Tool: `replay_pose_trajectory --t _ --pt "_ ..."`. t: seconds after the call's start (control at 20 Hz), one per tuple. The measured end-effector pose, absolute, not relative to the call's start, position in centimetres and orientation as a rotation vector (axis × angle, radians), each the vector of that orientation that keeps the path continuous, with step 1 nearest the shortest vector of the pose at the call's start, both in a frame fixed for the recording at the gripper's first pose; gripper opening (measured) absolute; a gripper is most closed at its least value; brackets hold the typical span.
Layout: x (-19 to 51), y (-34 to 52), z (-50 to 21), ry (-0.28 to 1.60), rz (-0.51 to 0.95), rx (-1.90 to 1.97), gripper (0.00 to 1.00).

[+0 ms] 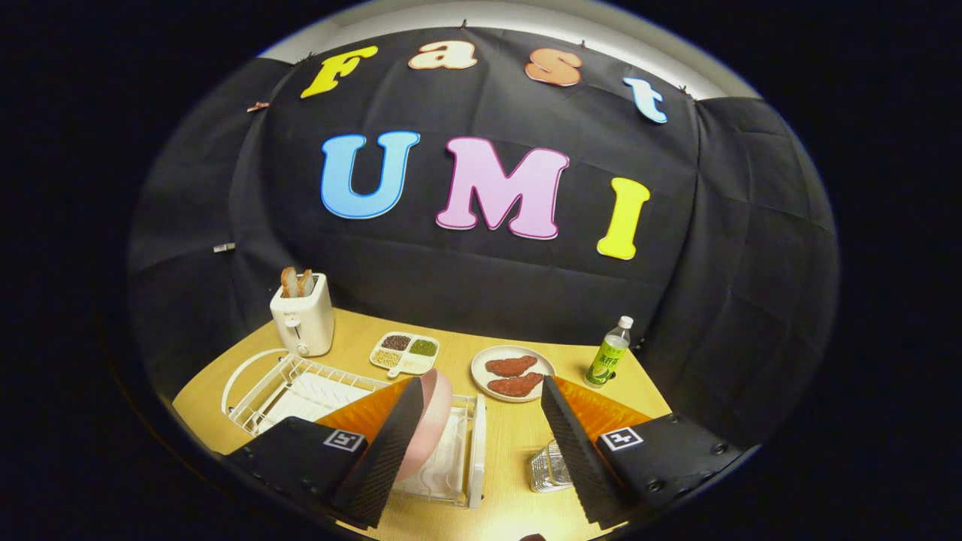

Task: Take the plate from the dish rack, then take the spoon from the basket and place it into the plate.

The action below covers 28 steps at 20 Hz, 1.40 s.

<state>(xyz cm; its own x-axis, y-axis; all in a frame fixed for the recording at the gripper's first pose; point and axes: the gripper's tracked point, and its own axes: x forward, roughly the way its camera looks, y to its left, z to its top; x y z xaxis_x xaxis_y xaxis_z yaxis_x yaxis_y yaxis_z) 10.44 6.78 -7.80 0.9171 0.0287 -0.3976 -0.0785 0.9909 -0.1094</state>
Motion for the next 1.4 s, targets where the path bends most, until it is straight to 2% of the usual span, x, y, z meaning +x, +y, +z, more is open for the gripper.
replay_pose_trajectory --t 0.15,0.25,0.4,0.65,0.75,0.8,0.85,1.1,1.4 --pt "12.1 8.1 -11.0 0.509 0.043 -0.157 0.95" --pt "12.6 8.4 -13.0 0.577 0.030 -0.160 0.86" --pt "12.8 8.1 -16.1 0.695 -0.012 -0.122 0.58" --pt "12.7 9.0 -20.0 0.858 -0.038 0.009 0.59" --pt "12.5 10.3 -21.5 0.933 -0.028 0.092 0.52" --pt "12.3 11.0 -21.8 0.959 -0.027 0.144 0.41" --pt "12.5 11.5 -22.0 0.974 -0.034 0.192 0.39" --pt "12.7 10.8 -21.6 0.944 -0.095 0.157 0.30" --pt "14.0 10.1 -18.9 0.831 -0.146 0.091 0.30"
